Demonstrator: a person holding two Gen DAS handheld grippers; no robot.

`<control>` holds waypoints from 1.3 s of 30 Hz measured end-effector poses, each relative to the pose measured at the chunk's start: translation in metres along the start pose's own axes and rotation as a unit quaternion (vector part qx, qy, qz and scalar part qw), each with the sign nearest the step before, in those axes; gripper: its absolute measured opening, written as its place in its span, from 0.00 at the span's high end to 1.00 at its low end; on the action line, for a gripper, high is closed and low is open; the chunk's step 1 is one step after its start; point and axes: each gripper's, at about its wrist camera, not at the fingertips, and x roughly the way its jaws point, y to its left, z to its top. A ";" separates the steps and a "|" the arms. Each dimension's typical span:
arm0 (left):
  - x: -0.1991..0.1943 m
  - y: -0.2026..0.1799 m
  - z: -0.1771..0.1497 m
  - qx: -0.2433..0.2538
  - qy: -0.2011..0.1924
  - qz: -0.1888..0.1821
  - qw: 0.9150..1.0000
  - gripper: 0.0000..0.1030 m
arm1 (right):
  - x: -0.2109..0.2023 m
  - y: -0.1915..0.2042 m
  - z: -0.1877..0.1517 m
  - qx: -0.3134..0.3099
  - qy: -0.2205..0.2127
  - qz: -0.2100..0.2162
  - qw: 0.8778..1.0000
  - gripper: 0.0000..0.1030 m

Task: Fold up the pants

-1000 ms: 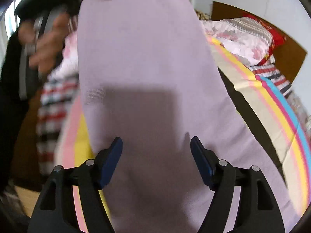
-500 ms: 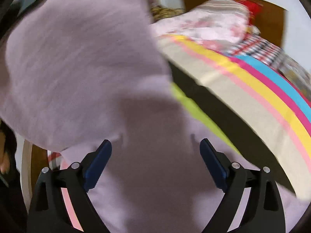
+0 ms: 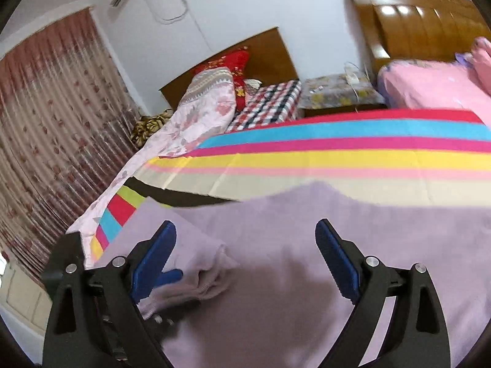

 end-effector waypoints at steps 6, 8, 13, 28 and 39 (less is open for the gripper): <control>-0.130 0.043 -0.025 -0.100 -0.179 -0.062 0.977 0.02 | -0.016 0.010 -0.045 0.033 0.050 0.064 0.996 0.14; -0.169 0.067 -0.040 -0.134 -0.222 -0.039 0.965 0.02 | -0.004 0.022 -0.059 0.039 0.097 0.096 0.990 0.14; -0.178 0.125 -0.088 -0.199 -0.141 0.152 0.958 0.02 | 0.022 0.061 -0.094 0.001 0.200 0.108 0.974 0.19; -0.157 0.130 -0.140 -0.212 -0.124 0.155 0.957 0.02 | 0.080 0.067 -0.091 0.088 0.220 0.118 0.964 0.83; -0.135 0.128 -0.115 -0.200 -0.096 0.158 0.962 0.02 | 0.038 0.193 0.008 -0.093 0.093 0.144 0.981 0.86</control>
